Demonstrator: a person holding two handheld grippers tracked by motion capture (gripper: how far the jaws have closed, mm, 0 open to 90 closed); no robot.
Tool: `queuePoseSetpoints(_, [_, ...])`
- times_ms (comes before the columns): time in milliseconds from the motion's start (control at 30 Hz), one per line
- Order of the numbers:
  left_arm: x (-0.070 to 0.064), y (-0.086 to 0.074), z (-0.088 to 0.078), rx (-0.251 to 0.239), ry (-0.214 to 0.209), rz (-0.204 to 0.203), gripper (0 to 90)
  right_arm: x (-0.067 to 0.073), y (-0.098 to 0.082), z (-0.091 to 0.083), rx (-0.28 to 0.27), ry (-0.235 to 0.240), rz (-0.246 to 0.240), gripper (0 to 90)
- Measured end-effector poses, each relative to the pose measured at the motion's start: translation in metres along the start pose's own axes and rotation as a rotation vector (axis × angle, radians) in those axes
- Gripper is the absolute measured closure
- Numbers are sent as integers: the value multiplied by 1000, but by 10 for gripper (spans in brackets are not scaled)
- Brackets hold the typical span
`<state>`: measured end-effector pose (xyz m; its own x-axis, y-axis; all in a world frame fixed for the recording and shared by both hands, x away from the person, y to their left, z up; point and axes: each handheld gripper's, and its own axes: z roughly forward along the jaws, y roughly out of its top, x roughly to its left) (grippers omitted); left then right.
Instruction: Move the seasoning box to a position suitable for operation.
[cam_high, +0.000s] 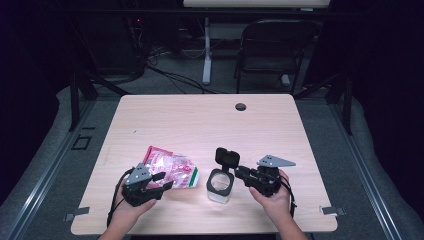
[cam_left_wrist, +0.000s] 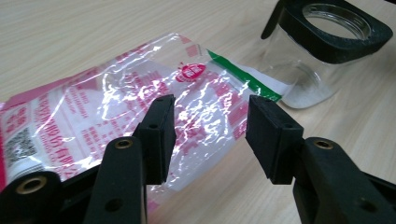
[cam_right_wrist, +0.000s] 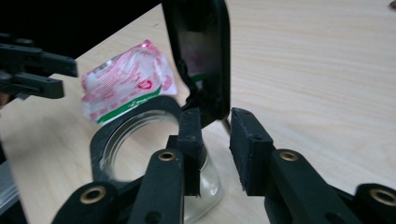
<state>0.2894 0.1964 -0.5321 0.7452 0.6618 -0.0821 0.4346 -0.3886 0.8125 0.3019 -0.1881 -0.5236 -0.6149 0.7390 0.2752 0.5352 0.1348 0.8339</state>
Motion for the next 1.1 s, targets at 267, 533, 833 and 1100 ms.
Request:
queuePoseSetpoints(267, [-11, -1, 11, 21, -3, 89, 462, -5, -3, -2, -24, 24, 45, 671])
queuePoseSetpoints(533, [-15, -2, 17, 49, 8, 135, 454, -7, -4, 0, -31, 38, 65, 660])
queuePoseSetpoints(833, [-18, -4, 24, 107, 32, 189, 445, -3, -5, 3, -9, 28, 45, 647])
queuePoseSetpoints(1100, [-23, -5, 31, 160, 106, 280, 432, -3, -5, 3, -11, 29, 51, 641])
